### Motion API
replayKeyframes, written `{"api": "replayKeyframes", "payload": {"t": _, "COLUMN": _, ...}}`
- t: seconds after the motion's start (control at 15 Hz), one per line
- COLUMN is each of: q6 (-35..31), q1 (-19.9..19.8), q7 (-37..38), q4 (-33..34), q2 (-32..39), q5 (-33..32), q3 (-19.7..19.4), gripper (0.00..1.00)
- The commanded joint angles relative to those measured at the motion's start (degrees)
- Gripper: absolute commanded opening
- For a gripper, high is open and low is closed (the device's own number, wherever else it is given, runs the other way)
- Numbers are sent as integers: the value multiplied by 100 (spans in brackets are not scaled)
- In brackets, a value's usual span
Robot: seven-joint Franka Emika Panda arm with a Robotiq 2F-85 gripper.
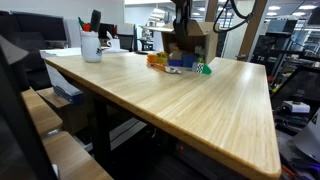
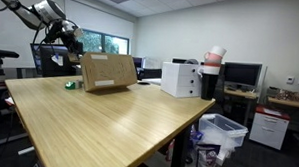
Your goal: Pour the contents of the box onto the table
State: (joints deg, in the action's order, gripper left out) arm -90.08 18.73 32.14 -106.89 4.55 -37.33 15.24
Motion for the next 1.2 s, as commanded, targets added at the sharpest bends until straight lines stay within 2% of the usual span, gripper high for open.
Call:
{"api": "replayKeyframes", "payload": {"t": 0.0, "q6": -319, "q1": -89, "q7": 81, "q4": -202, "q2": -131, "q5": 397, "q3": -22, "gripper": 2}}
{"api": "replayKeyframes", "payload": {"t": 0.6, "q6": -531, "q1": -111, "q7": 137, "q4": -295, "q2": -155, "q5": 716, "q3": -118, "gripper": 2}}
{"api": "replayKeyframes", "payload": {"t": 0.93, "q6": -689, "q1": -85, "q7": 263, "q4": -432, "q2": -300, "q5": 223, "q3": -124, "gripper": 2}}
{"api": "replayKeyframes", "payload": {"t": 1.13, "q6": -574, "q1": -70, "q7": 320, "q4": -512, "q2": -409, "q5": -431, "q3": -97, "gripper": 2}}
